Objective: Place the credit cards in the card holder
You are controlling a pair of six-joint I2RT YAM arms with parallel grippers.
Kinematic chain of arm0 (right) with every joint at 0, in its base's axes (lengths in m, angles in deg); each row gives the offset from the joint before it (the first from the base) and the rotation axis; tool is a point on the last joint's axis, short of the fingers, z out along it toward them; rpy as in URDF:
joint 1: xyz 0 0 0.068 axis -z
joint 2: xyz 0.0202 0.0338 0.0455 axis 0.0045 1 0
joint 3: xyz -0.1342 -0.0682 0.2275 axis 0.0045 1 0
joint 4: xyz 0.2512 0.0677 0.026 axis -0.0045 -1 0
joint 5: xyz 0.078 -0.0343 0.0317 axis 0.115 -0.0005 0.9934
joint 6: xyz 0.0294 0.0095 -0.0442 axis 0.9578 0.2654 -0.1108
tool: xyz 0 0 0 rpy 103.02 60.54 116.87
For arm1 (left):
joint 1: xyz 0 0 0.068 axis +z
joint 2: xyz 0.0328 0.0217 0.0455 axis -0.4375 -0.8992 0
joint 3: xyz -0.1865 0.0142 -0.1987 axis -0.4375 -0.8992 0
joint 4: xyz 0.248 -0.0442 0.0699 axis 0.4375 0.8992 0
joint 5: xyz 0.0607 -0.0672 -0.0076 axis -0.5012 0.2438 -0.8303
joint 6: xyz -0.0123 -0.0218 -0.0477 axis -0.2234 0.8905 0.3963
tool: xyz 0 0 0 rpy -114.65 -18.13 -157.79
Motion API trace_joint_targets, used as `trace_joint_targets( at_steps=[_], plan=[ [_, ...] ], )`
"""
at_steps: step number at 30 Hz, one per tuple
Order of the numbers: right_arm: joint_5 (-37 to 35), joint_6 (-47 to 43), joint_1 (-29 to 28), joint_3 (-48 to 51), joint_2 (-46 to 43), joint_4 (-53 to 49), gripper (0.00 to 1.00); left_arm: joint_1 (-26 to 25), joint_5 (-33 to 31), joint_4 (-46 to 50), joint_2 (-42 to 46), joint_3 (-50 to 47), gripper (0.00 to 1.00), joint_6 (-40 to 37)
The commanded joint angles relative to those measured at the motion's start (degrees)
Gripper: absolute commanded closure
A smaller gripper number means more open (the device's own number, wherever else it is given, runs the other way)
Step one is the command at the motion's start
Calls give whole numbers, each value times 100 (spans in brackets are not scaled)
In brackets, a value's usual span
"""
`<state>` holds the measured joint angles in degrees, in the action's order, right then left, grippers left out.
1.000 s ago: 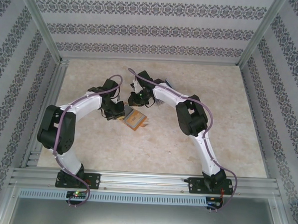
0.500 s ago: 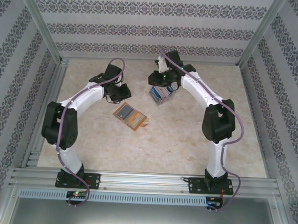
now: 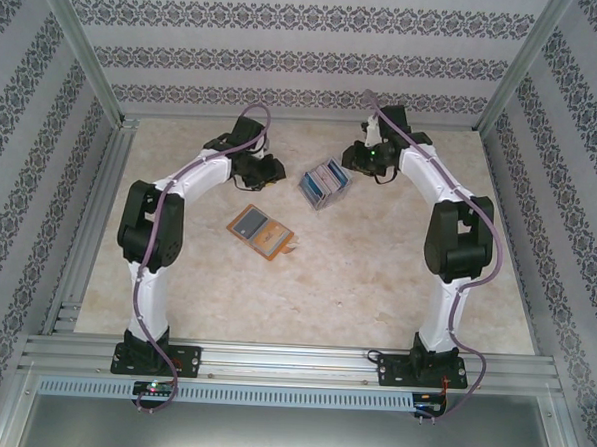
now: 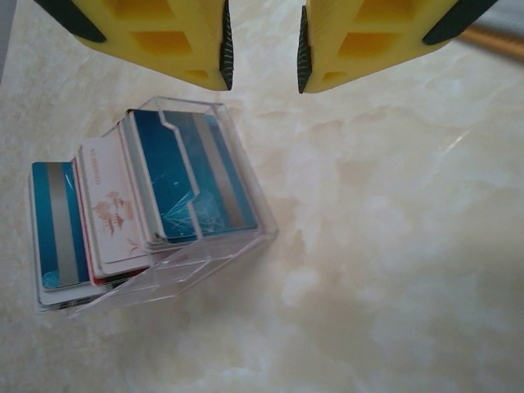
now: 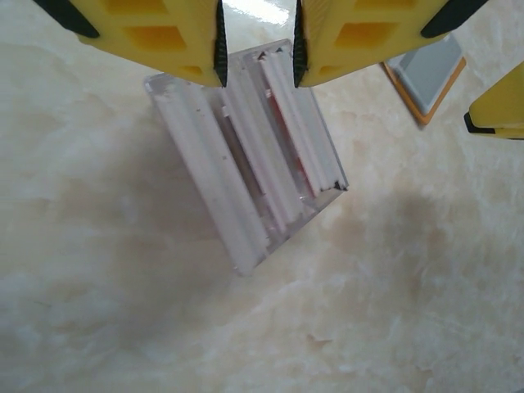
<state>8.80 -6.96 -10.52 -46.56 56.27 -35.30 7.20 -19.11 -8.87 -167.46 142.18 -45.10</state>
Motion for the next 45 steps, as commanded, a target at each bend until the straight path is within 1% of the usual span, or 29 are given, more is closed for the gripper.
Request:
trace_joint_targets(
  at_steps=[1, 5, 12, 17, 22, 28, 33, 45],
  plan=[
    [-45, -166, 43, -213, 231, -48, 69, -129, 186, -211, -236, 331, 70, 160],
    [157, -167, 137, -614, 633, -262, 68, -230, 213, -202, -456, 551, 70, 190],
    [394, -165, 125, -1107, 1082, -504, 66, -368, 336, -184, -805, 877, 69, 253],
    [116, -340, 128, -1413, 1268, -786, 64, -468, 476, -74, -1043, 1126, 69, 238],
    [-61, -421, 127, -1534, 1338, -895, 63, -550, 558, -80, -1169, 1161, 68, 249],
    [99, -508, 86, -1970, 1722, -1262, 59, -600, 577, -57, -1269, 1176, 68, 254],
    [333, -523, -48, -2028, 1750, -1227, 59, -608, 584, -35, -1348, 1170, 68, 272],
    [276, -542, -221, -2077, 1625, -1276, 59, -616, 664, -25, -1434, 1227, 68, 283]
  ],
)
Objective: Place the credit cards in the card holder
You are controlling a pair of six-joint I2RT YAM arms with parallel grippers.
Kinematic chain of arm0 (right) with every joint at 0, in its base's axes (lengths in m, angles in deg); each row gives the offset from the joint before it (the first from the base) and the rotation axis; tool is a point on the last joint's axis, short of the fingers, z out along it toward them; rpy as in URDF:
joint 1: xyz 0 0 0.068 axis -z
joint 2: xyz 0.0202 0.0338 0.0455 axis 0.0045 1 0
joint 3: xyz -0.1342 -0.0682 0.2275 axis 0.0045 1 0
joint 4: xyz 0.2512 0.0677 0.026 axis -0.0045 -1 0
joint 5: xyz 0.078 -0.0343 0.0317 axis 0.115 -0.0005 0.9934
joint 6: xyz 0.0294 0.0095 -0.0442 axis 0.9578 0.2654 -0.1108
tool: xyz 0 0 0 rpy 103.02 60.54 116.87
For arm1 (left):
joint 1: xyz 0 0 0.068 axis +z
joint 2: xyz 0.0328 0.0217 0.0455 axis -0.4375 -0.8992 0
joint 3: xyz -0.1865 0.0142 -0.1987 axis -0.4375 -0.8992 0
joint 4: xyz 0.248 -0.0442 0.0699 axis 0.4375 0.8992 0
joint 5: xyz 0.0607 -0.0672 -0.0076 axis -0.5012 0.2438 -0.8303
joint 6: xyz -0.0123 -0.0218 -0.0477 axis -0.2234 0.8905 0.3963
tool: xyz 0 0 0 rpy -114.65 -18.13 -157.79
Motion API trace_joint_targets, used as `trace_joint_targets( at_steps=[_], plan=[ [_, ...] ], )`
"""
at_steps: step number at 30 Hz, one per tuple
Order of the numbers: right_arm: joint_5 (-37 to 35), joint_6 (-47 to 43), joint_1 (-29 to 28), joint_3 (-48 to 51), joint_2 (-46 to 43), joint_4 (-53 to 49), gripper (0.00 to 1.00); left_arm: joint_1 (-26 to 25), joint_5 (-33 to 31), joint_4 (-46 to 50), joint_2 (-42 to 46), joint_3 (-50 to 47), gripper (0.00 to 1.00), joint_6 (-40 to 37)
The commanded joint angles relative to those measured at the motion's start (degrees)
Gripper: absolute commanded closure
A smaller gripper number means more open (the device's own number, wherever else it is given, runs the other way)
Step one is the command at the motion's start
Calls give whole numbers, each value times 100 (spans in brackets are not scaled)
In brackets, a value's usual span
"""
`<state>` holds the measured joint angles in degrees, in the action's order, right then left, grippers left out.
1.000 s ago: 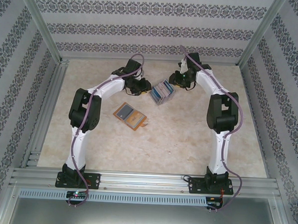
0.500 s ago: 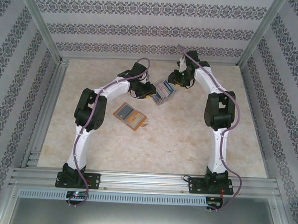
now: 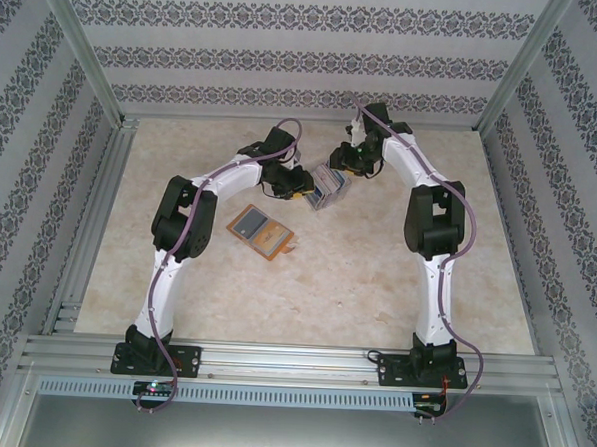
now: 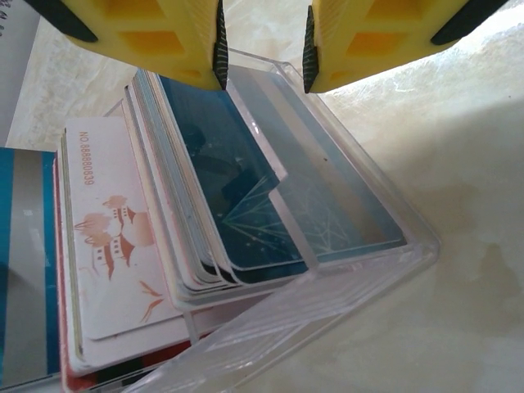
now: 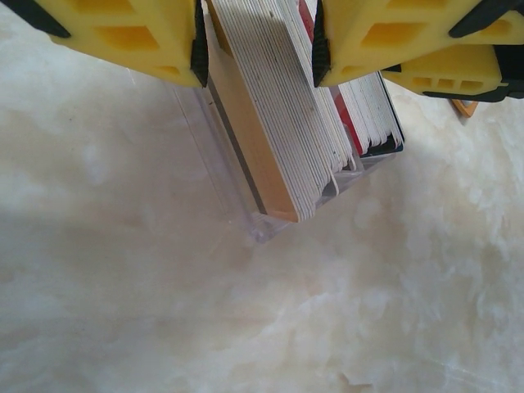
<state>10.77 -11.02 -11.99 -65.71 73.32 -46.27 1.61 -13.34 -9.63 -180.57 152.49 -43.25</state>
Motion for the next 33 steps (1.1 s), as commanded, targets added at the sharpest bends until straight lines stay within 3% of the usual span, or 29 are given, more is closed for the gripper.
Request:
trace_joint_targets(
  at_steps=[1, 8, 33],
  plan=[
    [79, -128, -78, -154, -76, -164, 59, -56, 109, 42, -146, 207, 68, 105],
    [165, -169, -152, -458, 190, -397, 59, -70, 188, 40, -233, 279, 68, 137],
    [-81, -248, -130, -350, -187, -436, 62, -68, 162, 97, -192, 227, 68, 106]
  ],
)
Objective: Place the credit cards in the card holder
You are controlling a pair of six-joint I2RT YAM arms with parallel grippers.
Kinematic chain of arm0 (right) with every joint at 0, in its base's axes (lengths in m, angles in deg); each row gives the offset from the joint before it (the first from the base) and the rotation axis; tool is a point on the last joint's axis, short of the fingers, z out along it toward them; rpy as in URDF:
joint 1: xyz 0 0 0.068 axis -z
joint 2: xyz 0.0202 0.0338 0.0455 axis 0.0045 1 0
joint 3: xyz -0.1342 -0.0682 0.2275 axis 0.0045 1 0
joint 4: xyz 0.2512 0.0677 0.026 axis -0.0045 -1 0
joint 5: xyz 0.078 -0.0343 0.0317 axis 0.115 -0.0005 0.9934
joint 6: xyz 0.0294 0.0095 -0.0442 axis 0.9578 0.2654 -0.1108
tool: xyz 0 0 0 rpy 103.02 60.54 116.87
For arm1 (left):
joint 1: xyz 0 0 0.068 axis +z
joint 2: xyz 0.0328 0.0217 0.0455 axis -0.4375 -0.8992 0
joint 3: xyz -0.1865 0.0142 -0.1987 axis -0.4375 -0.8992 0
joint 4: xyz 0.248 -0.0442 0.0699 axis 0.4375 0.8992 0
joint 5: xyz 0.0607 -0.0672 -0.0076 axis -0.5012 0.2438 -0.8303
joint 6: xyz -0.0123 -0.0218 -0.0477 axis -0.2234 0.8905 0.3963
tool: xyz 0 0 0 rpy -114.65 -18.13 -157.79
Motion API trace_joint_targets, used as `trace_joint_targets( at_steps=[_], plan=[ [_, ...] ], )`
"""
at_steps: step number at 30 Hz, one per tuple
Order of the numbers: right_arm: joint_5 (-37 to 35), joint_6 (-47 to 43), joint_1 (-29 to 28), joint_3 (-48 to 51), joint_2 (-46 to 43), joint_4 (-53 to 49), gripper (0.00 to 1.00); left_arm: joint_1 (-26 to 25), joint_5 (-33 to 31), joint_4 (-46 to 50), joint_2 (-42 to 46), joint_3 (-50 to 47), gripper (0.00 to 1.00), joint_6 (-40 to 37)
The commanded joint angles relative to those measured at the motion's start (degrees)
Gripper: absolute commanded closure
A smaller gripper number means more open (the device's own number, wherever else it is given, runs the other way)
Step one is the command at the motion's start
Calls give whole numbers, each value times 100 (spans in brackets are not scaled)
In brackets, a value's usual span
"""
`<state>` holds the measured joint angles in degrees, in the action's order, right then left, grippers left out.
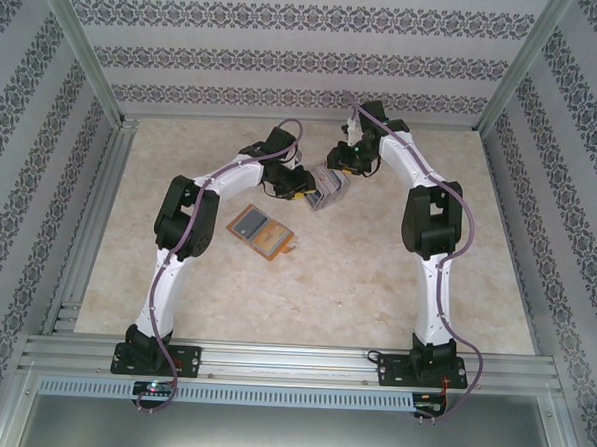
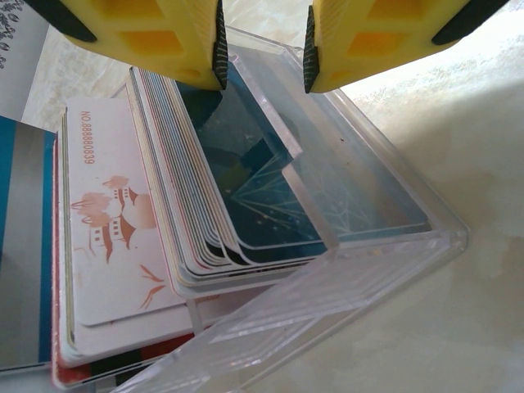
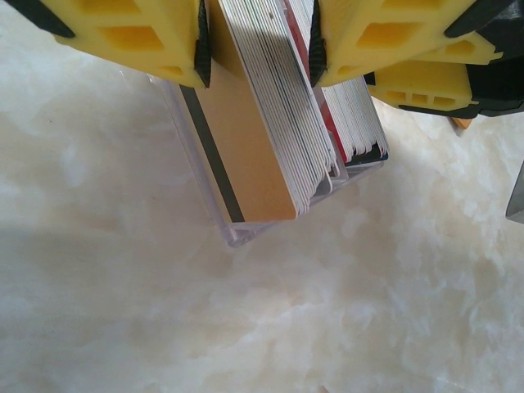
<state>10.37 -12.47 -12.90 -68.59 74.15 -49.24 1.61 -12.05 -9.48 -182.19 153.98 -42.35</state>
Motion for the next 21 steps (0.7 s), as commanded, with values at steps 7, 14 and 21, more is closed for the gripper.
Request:
trace_joint_targets(
  at_steps=[7, 14, 21],
  plan=[
    [-36, -112, -9, -26, -322, -132, 64, -77, 51, 70, -61, 102, 68, 43],
    [-27, -98, 15, 9, -368, -95, 66, -76, 36, 108, -74, 145, 68, 34],
    [-22, -114, 19, 1, -376, -130, 70, -79, 35, 120, -78, 139, 68, 35]
  ],
)
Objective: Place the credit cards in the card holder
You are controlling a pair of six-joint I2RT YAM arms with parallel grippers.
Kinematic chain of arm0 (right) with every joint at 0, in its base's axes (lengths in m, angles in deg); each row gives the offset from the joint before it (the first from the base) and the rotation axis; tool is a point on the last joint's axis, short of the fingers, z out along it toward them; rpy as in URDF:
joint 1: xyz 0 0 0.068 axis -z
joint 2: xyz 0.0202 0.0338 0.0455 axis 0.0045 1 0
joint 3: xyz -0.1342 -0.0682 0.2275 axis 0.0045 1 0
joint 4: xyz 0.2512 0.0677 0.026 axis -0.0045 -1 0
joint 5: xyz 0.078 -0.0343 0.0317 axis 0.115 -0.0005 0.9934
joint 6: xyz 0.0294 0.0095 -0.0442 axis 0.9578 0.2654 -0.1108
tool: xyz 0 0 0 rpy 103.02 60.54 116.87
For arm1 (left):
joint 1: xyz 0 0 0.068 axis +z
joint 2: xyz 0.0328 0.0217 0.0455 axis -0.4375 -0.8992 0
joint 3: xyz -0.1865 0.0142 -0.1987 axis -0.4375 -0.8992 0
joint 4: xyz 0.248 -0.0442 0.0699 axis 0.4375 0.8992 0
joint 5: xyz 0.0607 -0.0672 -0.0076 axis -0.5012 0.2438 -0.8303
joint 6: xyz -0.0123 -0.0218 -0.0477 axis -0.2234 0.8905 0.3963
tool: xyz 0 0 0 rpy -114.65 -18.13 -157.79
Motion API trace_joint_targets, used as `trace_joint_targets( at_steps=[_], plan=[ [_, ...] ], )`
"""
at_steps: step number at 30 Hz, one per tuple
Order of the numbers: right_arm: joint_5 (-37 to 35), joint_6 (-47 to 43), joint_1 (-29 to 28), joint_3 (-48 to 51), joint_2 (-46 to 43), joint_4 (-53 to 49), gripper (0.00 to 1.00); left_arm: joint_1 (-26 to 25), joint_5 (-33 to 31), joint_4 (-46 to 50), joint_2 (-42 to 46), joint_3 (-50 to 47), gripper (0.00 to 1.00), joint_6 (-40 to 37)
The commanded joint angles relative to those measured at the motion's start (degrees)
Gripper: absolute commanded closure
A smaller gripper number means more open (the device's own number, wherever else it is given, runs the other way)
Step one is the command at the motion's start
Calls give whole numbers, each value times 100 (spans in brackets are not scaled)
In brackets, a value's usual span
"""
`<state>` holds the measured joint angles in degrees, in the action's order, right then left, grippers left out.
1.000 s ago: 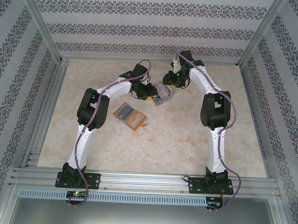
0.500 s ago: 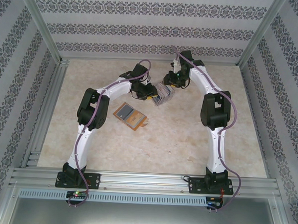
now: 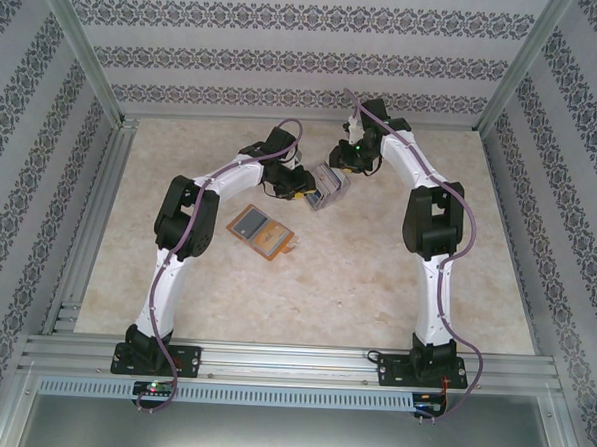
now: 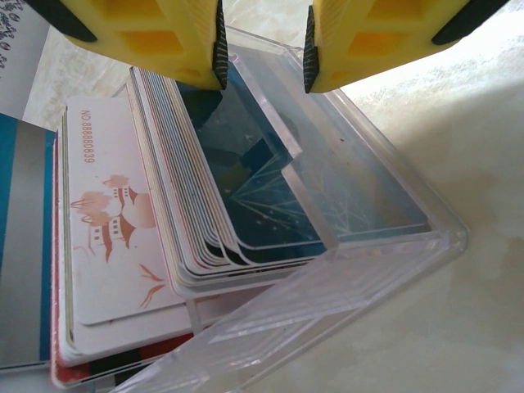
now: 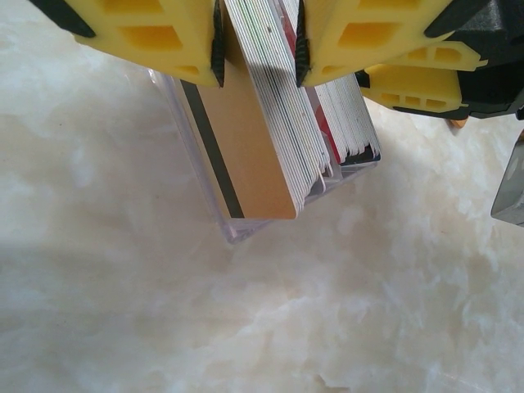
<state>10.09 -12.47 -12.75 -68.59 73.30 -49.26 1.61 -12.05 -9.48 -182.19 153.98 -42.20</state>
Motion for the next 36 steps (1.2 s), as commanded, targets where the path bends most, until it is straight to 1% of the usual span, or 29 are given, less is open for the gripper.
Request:
trace_joint_targets(
  at_steps=[1, 4, 9, 15, 16, 17, 20, 22, 29, 31, 34, 36],
  plan=[
    [10, -112, 17, 6, -291, -139, 71, -72, 17, 123, -65, 132, 68, 16],
    [11, -123, 26, 20, -304, -145, 75, -85, 43, 105, -66, 131, 68, 27],
    [10, -121, 44, 28, -351, -142, 79, -80, 24, 97, -52, 113, 68, 26],
    [17, -121, 51, 24, -377, -156, 82, -89, 14, 114, -32, 103, 68, 19],
    [27, -125, 55, 36, -379, -152, 85, -89, 16, 106, -30, 95, 68, 20],
    [28, -118, 56, 51, -388, -130, 87, -93, 29, 97, -43, 93, 68, 18],
    [37, -112, 57, 45, -379, -128, 87, -89, 8, 123, -30, 93, 68, 9],
    [25, -114, 61, 46, -379, -128, 83, -90, 5, 110, -21, 85, 68, 19],
    [155, -82, 78, 91, -353, -97, 82, -97, -1, 115, -39, 95, 68, 28],
    [189, -74, 87, 107, -353, -67, 80, -95, 8, 114, -48, 95, 68, 18],
    [264, -36, 111, 118, -335, -33, 80, -102, -9, 140, -41, 95, 68, 16],
    [300, -24, 132, 103, -318, -23, 82, -97, -10, 140, -43, 96, 68, 17]
  ],
)
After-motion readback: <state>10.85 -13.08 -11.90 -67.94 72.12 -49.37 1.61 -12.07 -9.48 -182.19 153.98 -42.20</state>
